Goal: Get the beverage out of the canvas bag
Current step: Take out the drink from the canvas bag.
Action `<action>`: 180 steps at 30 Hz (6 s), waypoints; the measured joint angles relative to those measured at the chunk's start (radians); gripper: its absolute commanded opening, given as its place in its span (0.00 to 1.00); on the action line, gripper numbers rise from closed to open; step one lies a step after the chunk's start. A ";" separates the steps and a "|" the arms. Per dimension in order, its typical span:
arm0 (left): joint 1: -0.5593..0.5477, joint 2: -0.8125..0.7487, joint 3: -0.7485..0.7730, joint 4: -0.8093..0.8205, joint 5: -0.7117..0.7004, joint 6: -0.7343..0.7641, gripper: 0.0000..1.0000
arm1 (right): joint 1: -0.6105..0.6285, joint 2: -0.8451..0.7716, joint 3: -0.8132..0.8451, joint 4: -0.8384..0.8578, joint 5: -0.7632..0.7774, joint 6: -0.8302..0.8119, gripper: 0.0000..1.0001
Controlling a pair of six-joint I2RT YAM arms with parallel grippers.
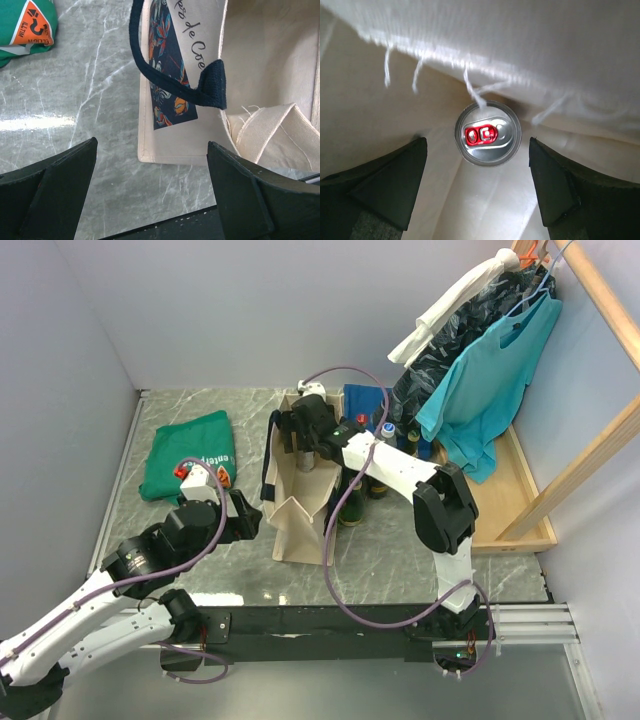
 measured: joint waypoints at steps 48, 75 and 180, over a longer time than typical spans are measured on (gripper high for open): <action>0.000 -0.003 0.000 0.000 -0.014 -0.001 0.96 | 0.001 0.080 0.059 0.014 0.045 -0.076 0.87; 0.000 -0.003 0.000 0.000 -0.014 -0.001 0.96 | 0.001 0.108 0.103 -0.055 0.044 -0.071 0.72; 0.000 -0.023 0.000 0.000 -0.014 -0.001 0.96 | 0.070 -0.174 -0.106 -0.029 0.086 -0.144 0.00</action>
